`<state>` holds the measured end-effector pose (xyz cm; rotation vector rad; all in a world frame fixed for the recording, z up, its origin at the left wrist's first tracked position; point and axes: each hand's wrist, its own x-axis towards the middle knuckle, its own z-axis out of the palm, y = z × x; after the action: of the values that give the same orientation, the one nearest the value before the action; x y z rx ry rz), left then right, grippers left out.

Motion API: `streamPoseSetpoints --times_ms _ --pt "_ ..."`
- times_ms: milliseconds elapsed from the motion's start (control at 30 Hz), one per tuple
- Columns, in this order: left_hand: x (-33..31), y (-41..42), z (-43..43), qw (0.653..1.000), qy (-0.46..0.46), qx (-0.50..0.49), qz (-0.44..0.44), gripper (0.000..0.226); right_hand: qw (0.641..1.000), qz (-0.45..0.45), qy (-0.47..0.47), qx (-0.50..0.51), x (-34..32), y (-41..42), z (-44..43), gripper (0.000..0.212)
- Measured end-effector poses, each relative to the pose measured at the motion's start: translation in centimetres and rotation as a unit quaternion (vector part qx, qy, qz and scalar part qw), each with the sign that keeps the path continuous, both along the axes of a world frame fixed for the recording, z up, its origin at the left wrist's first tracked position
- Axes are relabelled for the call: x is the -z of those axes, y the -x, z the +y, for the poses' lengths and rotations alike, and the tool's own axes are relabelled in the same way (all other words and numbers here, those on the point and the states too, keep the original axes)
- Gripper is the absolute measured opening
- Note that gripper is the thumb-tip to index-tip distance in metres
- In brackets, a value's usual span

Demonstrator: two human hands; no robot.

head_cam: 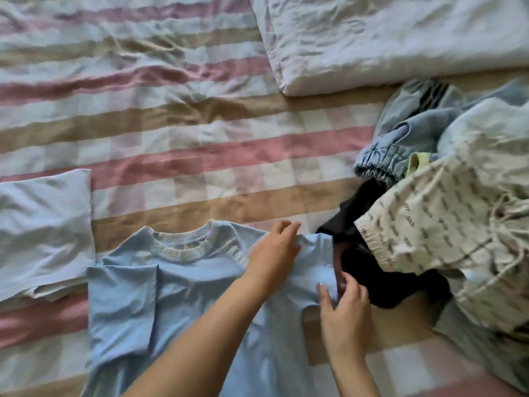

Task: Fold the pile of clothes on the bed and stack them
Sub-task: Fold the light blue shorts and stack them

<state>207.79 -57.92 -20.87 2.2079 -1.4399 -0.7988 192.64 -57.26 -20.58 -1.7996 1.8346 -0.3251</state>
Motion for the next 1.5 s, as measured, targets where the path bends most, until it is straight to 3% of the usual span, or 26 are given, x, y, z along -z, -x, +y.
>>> streamPoseSetpoints --times_ms 67,167,267,367,433,500,600,667,733,800,867,1000,1100,1167,1233,1300,1400,1500 --pt "0.0 0.0 -1.6 1.0 -0.015 -0.004 0.01 0.03 0.999 -0.033 -0.034 0.009 0.3 0.2 -0.3 0.032" --pt "-0.1 0.2 -2.6 0.995 0.031 -0.004 0.092 0.01 0.996 -0.065 -0.06 0.009 0.3 0.8 -0.9 0.011" --pt "-0.6 0.6 -1.7 0.982 0.092 -0.064 0.154 0.007 0.996 -0.07 -0.044 0.014 0.1 1.0 -1.0 0.016" --pt "-0.8 1.3 0.4 0.969 0.125 -0.16 0.141 0.012 0.992 -0.107 -0.064 0.016 -0.4 0.4 -0.7 0.009" --pt "-1.0 1.7 1.9 0.95 0.116 -0.224 0.184 0.011 0.981 -0.164 -0.089 0.044 -0.8 -0.4 -0.3 0.02" --pt "-1.4 1.9 3.2 0.897 0.086 -0.295 0.318 0.01 0.973 -0.219 -0.062 0.039 -1.9 -1.7 0.5 0.026" --pt "-2.2 1.1 5.4 0.767 0.086 -0.357 0.526 0.029 0.969 -0.221 0.024 -0.109 -3.4 -3.8 2.7 0.026" --pt "-2.3 0.0 7.4 0.739 0.103 -0.341 0.572 0.057 0.951 -0.217 0.042 -0.218 -3.7 -5.0 4.2 0.024" --pt "-2.6 -0.8 8.9 0.77 0.113 -0.315 0.543 0.069 0.932 -0.205 0.039 -0.298 -3.3 -5.8 5.3 0.02" --pt "-2.4 -1.4 9.8 0.809 0.113 -0.353 0.457 0.048 0.916 -0.173 0.019 -0.361 -2.7 -6.3 6.1 0.017" --pt "-1.9 -2.0 10.3 0.826 0.108 -0.424 0.356 0.031 0.908 -0.154 -0.014 -0.39 -2.2 -6.3 6.5 0.02" --pt "-1.6 -3.8 11.9 0.863 0.11 -0.442 0.218 0.039 0.938 -0.171 0.032 -0.299 -2.0 -6.3 4.8 0.019" --pt "-1.8 -6.8 13.9 0.918 0.135 -0.373 -0.001 0.04 0.967 -0.136 0.039 -0.211 -1.6 -7.6 1.8 0.03" --pt "-1.6 -10.0 15.6 0.924 0.097 -0.349 -0.123 0.042 0.971 -0.077 -0.016 -0.224 -1.1 -9.2 -0.4 0.042" --pt "-1.4 -13.4 17.0 0.932 0.015 -0.329 -0.148 0.051 0.956 0.005 -0.061 -0.287 -0.7 -10.7 -2.2 0.053" --pt "-1.2 -16.4 18.1 0.953 -0.077 -0.27 -0.117 0.057 0.926 0.074 -0.067 -0.364 -0.4 -12.3 -3.3 0.058" --pt "-1.7 -20.1 18.3 0.962 -0.186 -0.192 -0.062 0.066 0.895 0.145 -0.075 -0.415 -0.5 -14.3 -4.6 0.052" --pt "-2.9 -22.3 17.4 0.951 -0.269 -0.134 -0.066 0.029 0.856 0.223 -0.069 -0.461 -0.6 -15.4 -6.0 0.039"
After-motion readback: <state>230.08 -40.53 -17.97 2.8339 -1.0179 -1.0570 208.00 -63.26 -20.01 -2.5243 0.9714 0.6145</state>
